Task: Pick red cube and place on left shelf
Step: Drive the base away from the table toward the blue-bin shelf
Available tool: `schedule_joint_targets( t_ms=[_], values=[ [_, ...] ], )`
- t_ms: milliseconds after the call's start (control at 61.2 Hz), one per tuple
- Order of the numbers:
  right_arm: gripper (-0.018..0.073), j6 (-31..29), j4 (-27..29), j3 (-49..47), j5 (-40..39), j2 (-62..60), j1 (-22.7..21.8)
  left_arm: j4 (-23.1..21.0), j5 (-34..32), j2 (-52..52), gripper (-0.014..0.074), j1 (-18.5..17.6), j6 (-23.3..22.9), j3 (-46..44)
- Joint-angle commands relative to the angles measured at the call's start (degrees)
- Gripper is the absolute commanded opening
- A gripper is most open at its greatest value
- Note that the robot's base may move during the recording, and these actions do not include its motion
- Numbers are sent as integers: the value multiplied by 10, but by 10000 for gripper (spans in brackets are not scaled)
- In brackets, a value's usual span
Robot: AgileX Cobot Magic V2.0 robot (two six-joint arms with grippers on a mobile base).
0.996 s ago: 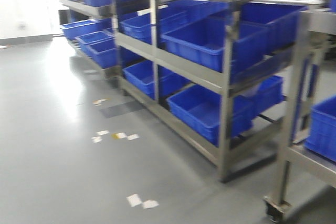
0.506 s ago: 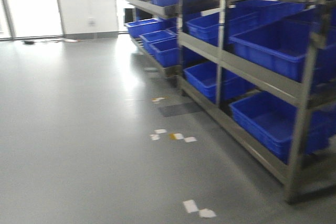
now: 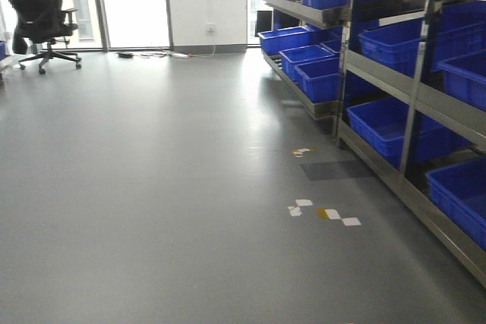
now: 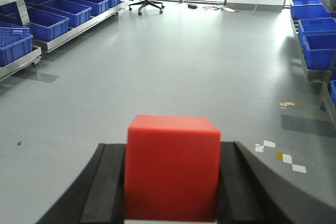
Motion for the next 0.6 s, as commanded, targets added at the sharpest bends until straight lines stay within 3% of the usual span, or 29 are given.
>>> schedule_joint_targets(
  t_ms=[0,588],
  values=[
    [110,-5,0,-15,-52,7,-4,-4,-50,-7,102,-3,0,13],
    [110,-5,0,-15,-52,7,-4,-4,-50,-7,102,-3,0,13]
  ],
)
